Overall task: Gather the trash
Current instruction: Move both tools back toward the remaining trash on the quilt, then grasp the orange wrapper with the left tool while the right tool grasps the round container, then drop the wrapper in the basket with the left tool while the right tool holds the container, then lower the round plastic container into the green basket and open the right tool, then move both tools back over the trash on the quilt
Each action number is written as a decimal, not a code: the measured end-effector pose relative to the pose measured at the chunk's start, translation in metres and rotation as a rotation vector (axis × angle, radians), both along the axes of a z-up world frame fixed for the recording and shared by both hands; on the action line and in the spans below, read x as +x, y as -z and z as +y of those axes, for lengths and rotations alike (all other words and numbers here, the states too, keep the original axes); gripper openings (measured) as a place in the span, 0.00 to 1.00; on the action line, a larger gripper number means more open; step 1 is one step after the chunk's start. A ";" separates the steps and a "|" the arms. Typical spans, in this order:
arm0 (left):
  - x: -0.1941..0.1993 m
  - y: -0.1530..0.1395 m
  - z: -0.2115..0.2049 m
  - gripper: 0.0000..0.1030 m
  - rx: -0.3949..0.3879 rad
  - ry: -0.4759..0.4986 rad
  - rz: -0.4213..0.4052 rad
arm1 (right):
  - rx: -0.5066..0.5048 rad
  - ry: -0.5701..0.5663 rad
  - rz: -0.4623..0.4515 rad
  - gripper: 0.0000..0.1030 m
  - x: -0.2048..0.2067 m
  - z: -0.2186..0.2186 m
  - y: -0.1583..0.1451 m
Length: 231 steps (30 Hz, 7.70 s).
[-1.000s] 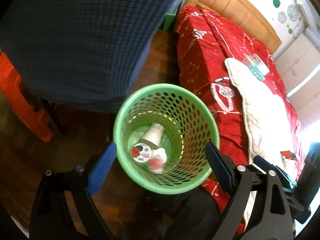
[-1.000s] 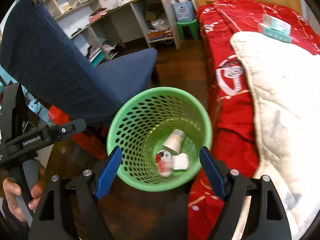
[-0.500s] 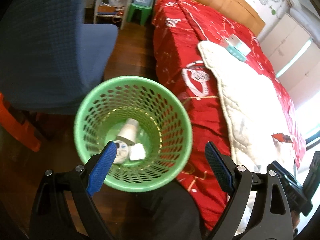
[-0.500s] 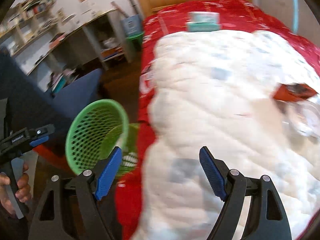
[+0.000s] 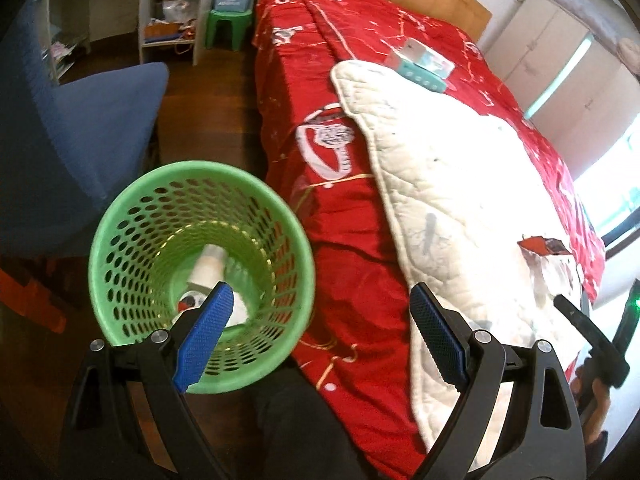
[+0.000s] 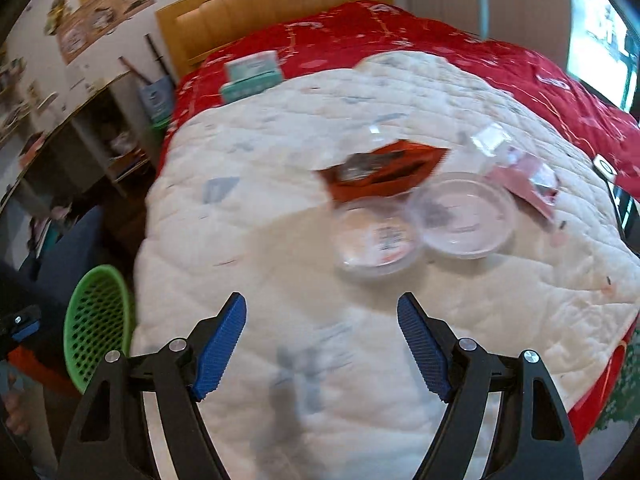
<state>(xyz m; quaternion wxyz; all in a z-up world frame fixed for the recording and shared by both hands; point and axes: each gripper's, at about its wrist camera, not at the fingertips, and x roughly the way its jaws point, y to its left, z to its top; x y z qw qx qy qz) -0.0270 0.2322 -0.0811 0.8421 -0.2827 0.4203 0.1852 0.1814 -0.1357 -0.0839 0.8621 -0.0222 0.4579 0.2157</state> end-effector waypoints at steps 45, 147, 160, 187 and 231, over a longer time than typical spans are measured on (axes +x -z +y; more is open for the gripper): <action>0.167 -0.016 -0.150 0.86 0.154 0.522 -0.044 | -0.010 -0.009 0.008 0.64 0.023 -0.035 0.002; -0.040 0.061 0.066 0.53 0.026 -0.007 0.127 | 0.092 -0.505 0.018 0.64 -0.107 0.157 -0.031; -0.083 0.031 0.081 0.66 0.072 -0.109 0.080 | 0.074 -0.601 0.059 0.64 -0.122 0.217 -0.015; -0.101 0.017 0.094 0.71 0.062 -0.157 0.041 | 0.140 -0.695 0.137 0.74 -0.150 0.287 0.007; 0.057 0.003 -0.033 0.71 0.117 0.193 0.059 | 0.067 0.340 0.140 0.69 0.139 -0.144 -0.014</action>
